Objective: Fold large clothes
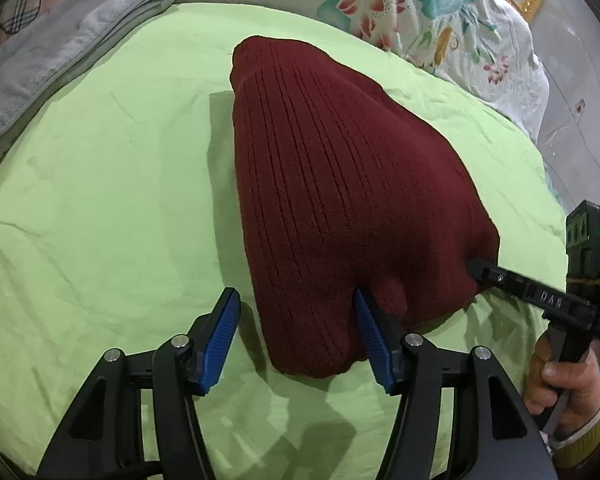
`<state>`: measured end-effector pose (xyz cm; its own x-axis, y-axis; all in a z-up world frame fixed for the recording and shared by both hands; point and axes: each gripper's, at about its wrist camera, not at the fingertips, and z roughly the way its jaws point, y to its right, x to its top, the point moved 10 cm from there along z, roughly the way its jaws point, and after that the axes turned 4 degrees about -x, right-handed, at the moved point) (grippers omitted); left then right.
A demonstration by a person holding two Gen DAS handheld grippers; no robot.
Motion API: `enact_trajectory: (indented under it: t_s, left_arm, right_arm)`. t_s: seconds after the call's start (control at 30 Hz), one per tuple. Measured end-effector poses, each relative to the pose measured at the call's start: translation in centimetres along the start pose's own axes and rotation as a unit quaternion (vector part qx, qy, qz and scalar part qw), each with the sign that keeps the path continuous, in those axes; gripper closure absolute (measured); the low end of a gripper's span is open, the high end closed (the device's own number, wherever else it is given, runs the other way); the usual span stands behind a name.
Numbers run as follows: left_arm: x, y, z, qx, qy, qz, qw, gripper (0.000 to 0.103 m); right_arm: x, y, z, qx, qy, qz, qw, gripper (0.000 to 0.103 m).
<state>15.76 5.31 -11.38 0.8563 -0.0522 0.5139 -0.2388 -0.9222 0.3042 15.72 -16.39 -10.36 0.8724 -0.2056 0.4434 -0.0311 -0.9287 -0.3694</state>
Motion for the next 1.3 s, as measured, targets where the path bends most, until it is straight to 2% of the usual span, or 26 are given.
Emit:
enact_trajectory:
  t_s: [0.03,0.1,0.17,0.23,0.3,0.37,0.43,0.47,0.5,0.63,0.67,1.0,1.17,1.3]
  left_arm:
    - [0.1,0.0,-0.1,-0.003,0.001,-0.002,1.0000,0.043]
    - [0.2,-0.1,-0.2,-0.006,0.002,-0.003,1.0000,0.043]
    - [0.1,-0.2,-0.3,-0.008,0.002,-0.003,1.0000,0.043]
    - [0.2,-0.1,-0.4,-0.009,0.002,-0.005,0.9999,0.043]
    - [0.2,0.0,-0.3,-0.008,0.001,-0.004,1.0000,0.043]
    - [0.2,-0.2,-0.4,-0.009,0.001,-0.002,1.0000,0.043]
    - [0.2,-0.4,-0.6,-0.011,0.001,-0.003,0.9999,0.043]
    - [0.1,-0.5,-0.6,-0.012,0.001,-0.003,0.9999,0.043]
    - [0.1,-0.6,-0.6,-0.013,0.000,-0.001,0.9999,0.043]
    - [0.0,-0.8,-0.7,-0.014,0.001,0.001,0.9999,0.042]
    - [0.0,-0.8,-0.8,-0.014,0.001,-0.001,0.9999,0.042]
    - [-1.0,-0.5,-3.1,0.000,0.015,-0.007,0.9999,0.042]
    - [-2.1,-0.8,-3.6,0.004,0.010,-0.010,0.9999,0.039]
    - [-3.2,-1.4,-4.1,0.019,0.003,-0.011,0.9998,0.040]
  right_arm:
    - [0.1,0.2,-0.2,0.006,0.000,0.007,1.000,0.069]
    - [0.5,0.1,-1.7,-0.007,0.022,0.012,1.000,0.068]
    - [1.7,-0.9,-4.6,-0.001,0.079,0.001,0.997,0.068]
    - [2.4,-2.5,-6.4,0.015,0.113,-0.024,0.993,0.068]
    - [2.2,-5.2,-6.1,0.051,0.093,-0.058,0.993,0.068]
    - [1.5,-6.3,-4.1,0.058,0.059,-0.071,0.994,0.068]
    - [0.6,-5.4,-1.8,0.033,0.023,-0.069,0.997,0.068]
    - [-0.2,-4.2,-0.3,0.011,0.000,-0.061,0.998,0.072]
    - [-0.5,-3.6,0.3,0.013,-0.003,-0.054,0.998,0.077]
    - [-0.2,-3.0,-0.2,0.028,0.004,-0.044,0.999,0.080]
    - [-0.3,-3.2,-0.7,0.032,0.007,-0.042,0.999,0.078]
    - [-0.8,-5.0,-3.7,0.044,0.029,-0.044,0.998,0.076]
    - [-1.6,-4.8,-4.6,0.040,0.033,-0.043,0.998,0.070]
    - [-2.4,-4.7,-5.2,0.039,0.032,-0.041,0.998,0.070]
